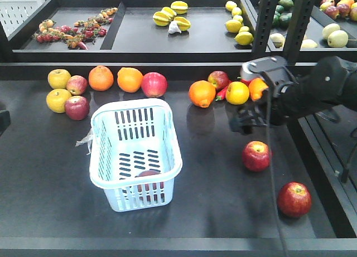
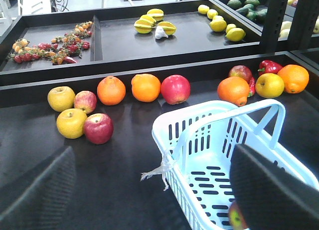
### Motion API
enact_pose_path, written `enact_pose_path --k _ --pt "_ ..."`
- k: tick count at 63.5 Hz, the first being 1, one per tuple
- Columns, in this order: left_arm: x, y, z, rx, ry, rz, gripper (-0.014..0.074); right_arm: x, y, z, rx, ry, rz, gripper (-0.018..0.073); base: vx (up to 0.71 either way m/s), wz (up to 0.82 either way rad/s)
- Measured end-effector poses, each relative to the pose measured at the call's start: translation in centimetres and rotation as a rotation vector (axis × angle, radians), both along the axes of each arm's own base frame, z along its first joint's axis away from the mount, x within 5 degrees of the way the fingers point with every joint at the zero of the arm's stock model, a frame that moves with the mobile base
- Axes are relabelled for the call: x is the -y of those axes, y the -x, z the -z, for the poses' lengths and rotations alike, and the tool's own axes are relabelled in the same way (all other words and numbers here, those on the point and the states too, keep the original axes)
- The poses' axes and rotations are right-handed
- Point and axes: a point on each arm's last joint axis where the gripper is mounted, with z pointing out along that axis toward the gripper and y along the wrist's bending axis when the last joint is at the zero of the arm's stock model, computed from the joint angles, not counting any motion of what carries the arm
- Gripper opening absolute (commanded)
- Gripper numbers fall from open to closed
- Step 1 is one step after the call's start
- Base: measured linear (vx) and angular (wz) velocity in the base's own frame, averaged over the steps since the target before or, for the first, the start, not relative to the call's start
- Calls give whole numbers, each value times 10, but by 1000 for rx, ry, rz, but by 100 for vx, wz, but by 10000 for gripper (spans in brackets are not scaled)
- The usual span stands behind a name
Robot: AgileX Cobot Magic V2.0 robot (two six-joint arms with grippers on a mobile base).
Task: Pick three apples into basket with both arms
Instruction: 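Move the right gripper back to the next red apple, then lower the right gripper and grasp the second red apple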
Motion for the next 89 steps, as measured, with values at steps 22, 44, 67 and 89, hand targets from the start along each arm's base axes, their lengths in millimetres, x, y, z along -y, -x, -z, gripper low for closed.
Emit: enact_pose_path --k 22,44,67,89 --pt "0 0 0 0 1 0 593 41 -27 73 -129 78 88 601 0 0" --pt "0 0 0 0 1 0 593 44 -42 100 -57 102 119 601 0 0" --pt "0 0 0 0 1 0 593 45 -47 99 -2 107 132 649 0 0" --pt "0 0 0 0 1 0 593 45 -51 100 35 107 145 650 0 0"
